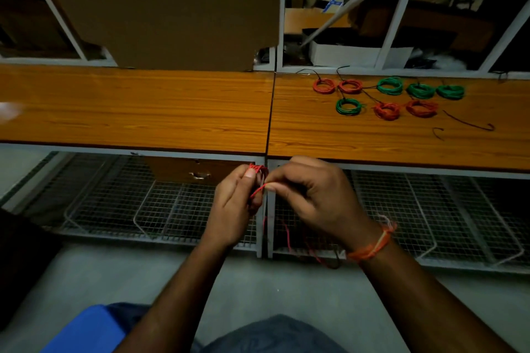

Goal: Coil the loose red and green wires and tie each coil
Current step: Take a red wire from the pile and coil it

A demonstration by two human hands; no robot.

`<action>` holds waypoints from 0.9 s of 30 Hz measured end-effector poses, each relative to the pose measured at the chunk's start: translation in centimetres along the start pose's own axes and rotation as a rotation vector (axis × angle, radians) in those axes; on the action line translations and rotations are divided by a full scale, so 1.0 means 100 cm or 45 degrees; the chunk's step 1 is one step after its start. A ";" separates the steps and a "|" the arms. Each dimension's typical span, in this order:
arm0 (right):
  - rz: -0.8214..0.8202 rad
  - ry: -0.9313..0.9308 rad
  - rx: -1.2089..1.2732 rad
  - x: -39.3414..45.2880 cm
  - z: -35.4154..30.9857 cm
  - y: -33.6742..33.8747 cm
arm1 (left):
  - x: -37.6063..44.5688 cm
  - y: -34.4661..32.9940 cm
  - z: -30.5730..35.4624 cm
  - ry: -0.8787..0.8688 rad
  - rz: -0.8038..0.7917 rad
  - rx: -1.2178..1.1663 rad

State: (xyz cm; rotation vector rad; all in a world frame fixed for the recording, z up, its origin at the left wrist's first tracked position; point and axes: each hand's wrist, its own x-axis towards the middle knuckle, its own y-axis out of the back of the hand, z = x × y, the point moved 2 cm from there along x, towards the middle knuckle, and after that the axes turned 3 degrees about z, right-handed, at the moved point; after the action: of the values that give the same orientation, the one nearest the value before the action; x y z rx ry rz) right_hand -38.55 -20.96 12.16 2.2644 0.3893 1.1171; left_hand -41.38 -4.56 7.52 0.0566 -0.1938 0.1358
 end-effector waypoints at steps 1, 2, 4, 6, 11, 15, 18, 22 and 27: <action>0.020 -0.014 0.019 0.002 0.001 0.001 | 0.000 -0.001 0.000 -0.011 -0.021 0.019; 0.036 -0.044 0.046 0.003 0.002 0.002 | -0.001 -0.002 0.000 -0.021 -0.050 0.024; 0.054 -0.128 0.105 0.004 0.006 0.003 | -0.002 -0.002 0.000 -0.042 -0.121 0.018; 0.059 -0.208 0.142 0.004 0.011 0.003 | -0.002 0.000 0.001 -0.055 -0.188 0.041; -0.137 -0.425 0.195 -0.004 0.019 0.002 | -0.003 0.008 0.001 -0.055 -0.236 0.180; -0.444 -0.685 0.025 -0.020 0.024 -0.004 | -0.007 0.014 -0.007 -0.004 -0.315 0.346; -0.864 -0.898 -0.111 -0.041 0.037 -0.006 | -0.014 0.016 -0.015 0.042 -0.365 0.412; -0.930 -1.094 -0.655 -0.049 0.098 -0.006 | -0.018 0.018 -0.016 0.060 -0.360 0.422; -0.444 -0.990 0.077 -0.048 0.095 -0.061 | -0.013 0.022 -0.003 0.152 -0.131 0.075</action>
State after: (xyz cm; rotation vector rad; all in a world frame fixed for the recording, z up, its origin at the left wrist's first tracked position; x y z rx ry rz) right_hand -33.97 -21.96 0.80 2.3508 0.4618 0.0200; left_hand -42.88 -2.50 7.11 0.1166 -0.0677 0.0422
